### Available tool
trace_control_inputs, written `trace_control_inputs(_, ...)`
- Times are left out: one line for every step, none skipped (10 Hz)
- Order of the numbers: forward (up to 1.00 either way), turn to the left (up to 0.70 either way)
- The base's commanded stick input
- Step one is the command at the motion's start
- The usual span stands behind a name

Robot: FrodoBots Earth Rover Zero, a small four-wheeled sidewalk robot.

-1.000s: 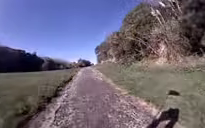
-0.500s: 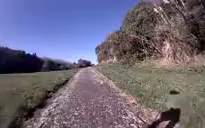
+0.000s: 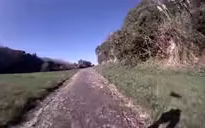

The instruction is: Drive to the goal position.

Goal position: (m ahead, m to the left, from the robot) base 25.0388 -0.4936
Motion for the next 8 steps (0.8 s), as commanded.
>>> trace_control_inputs(1.0,0.03)
trace_control_inputs(1.0,0.02)
trace_control_inputs(1.0,0.02)
trace_control_inputs(1.0,0.02)
trace_control_inputs(1.0,0.02)
trace_control_inputs(1.0,0.02)
trace_control_inputs(1.0,0.02)
trace_control_inputs(1.0,0.02)
